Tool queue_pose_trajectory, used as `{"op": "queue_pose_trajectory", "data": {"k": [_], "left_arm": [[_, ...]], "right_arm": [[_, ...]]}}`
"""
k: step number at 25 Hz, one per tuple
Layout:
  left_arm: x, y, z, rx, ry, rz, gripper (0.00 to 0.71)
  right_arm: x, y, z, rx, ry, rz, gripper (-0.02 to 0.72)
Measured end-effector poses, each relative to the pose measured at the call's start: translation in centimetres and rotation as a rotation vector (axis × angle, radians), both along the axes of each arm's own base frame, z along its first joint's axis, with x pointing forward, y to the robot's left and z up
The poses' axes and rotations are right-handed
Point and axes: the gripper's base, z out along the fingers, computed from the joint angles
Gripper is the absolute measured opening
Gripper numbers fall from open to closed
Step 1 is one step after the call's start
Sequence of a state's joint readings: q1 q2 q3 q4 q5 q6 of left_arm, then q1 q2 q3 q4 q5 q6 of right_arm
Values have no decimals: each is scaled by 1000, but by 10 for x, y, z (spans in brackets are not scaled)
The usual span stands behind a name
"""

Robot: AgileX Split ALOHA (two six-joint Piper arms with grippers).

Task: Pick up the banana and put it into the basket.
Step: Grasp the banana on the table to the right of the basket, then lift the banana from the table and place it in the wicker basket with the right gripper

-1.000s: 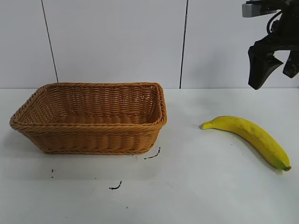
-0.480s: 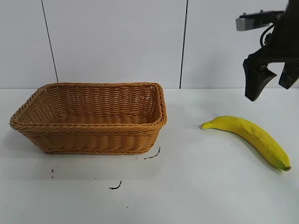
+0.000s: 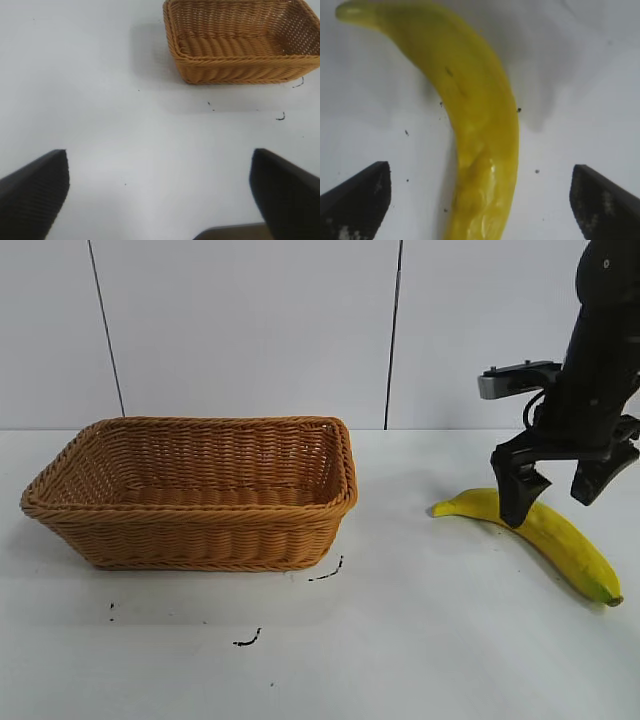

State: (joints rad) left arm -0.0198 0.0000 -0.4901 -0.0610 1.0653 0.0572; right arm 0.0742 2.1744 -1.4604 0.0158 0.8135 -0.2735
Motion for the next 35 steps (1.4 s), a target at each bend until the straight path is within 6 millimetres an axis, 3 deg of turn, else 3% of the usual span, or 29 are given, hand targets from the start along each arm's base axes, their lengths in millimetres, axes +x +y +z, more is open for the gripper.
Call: {"op": "queue_pose_trajectory", "data": {"k": [5,8,10,12,19,22,30,35], "left_arm": [[0,0,0,0,0,0,695],[0,0,0,0,0,0,695],[0,0,0,0,0,0,695],[0,0,0,0,0,0,695],[0,0,0,0,0,0,695],[0,0,0,0,0,0,695],[0,0,0,0,0,0,695],[0,0,0,0,0,0,695]], "right_arm": [[1,0,-9,-1,11,-3,692],[1,0,-10,0,10,-11,626],[1,0,-10,1,10,-22,521],[1,-1,-10,-8,10,-36,310],[3,-3,-3,-41,13,-43,316],[8,-4,18,-45,4,-44,316],[22,0,118,-1,-85,-67,316],[29,4,150,41,-147,-66,316]]}}
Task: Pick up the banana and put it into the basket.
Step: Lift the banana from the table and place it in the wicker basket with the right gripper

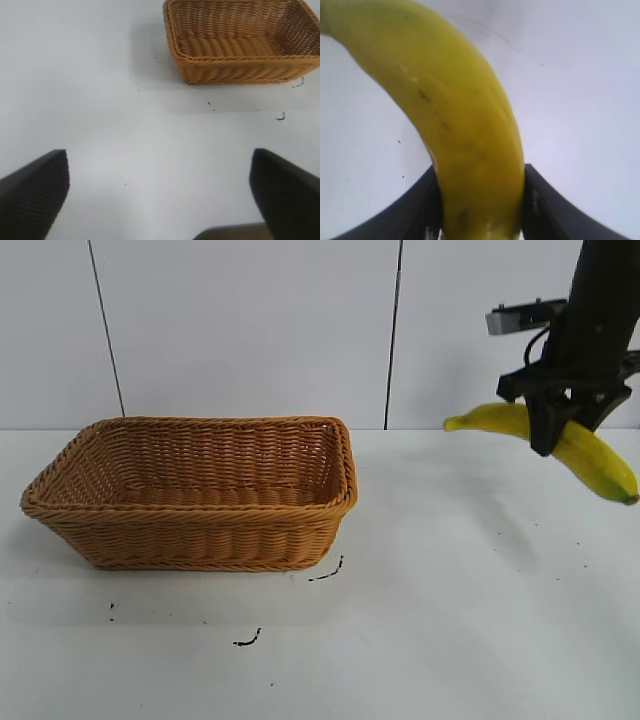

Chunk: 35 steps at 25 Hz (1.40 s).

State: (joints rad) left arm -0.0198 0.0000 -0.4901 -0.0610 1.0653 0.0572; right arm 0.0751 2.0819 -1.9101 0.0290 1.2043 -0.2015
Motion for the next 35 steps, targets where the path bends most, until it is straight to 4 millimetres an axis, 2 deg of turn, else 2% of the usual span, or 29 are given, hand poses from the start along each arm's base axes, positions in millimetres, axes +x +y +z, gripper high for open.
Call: {"op": "queue_pose_trajectory", "data": {"k": [5,8,11,19,24,28,31,35], "left_arm": [[0,0,0,0,0,0,695],[0,0,0,0,0,0,695],[0,0,0,0,0,0,695],[0,0,0,0,0,0,695],[0,0,0,0,0,0,695],[0,0,0,0,0,0,695],[0,0,0,0,0,0,695],[0,0,0,0,0,0,695]], "right_arm": [[4,6,19,11,-57,17,316],[3,23,24,1,-77,91,316],[-2,53,25,-7,-83,192,316],[-29,153,27,-64,-152,476,316],[-47,205,32,-132,-284,655,316],[-57,239,35,-120,-413,743,316],[-59,259,22,-111,-446,782,316],[-53,279,-14,-126,-442,826,316]]}}
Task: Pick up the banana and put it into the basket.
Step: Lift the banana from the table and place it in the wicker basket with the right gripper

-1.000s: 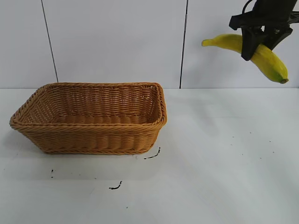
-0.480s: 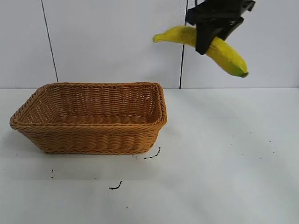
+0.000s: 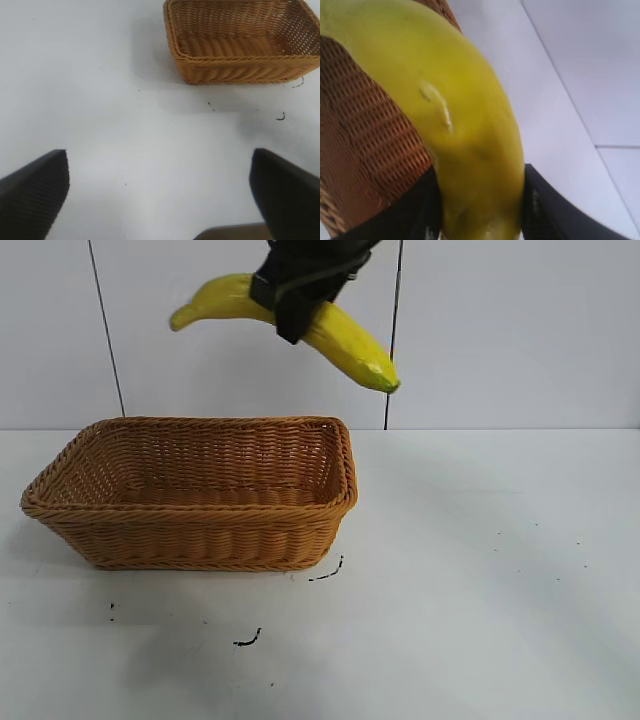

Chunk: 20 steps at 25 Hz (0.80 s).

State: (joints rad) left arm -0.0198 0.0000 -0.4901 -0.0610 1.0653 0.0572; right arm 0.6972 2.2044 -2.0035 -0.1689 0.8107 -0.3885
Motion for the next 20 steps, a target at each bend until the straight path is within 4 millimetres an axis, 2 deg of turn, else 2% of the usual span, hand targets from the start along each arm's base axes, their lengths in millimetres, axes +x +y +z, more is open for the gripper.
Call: {"op": "queue_pose_trajectory", "data": {"k": [7,10,20], "left_arm": [[0,0,0,0,0,0,695],[0,0,0,0,0,0,695],[0,0,0,0,0,0,695]], "right_arm": [[20,11,-62,-78,-49,39,316],[22,14,-78,-85,-42,45,316],[22,20,-88,-12,-13,31,316]]}}
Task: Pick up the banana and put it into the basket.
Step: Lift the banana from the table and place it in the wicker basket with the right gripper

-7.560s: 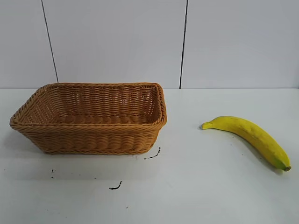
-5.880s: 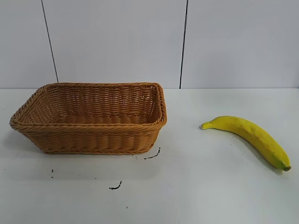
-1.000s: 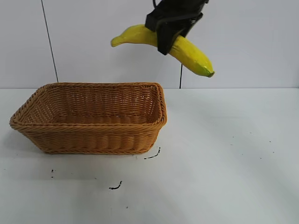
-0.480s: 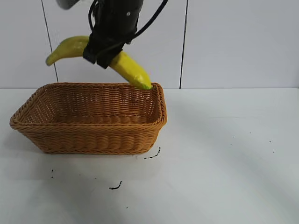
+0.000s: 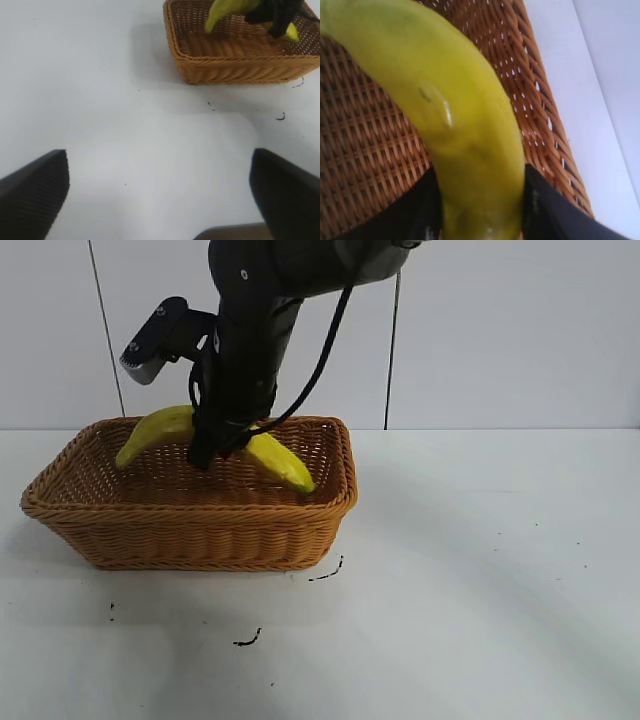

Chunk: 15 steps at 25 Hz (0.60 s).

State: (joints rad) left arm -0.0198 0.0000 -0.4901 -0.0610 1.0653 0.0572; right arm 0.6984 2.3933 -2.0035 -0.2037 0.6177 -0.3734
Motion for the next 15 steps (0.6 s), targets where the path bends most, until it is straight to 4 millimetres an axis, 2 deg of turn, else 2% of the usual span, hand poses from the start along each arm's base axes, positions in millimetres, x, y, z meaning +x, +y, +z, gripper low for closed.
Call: {"op": "queue_pose_trajectory", "data": {"k": [2,3,6,8,11,15], "left_arm": [[0,0,0,0,0,0,695],[0,0,0,0,0,0,695],[0,0,0,0,0,0,695],[0,0,0,0,0,0,695],[0,0,0,0,0,0,695],[0,0,0,0,0,0,695]], "right_arm": [[0,0,-1,2,5,-2,321],[0,0,-1,4,7,-2,347],[0,0,-1,6,5,-2,523],[0,0,-1,11,8,-10,585],[0,0,1,30,17,-36,605],[-5,-5,25,82,56,-134,606]]}}
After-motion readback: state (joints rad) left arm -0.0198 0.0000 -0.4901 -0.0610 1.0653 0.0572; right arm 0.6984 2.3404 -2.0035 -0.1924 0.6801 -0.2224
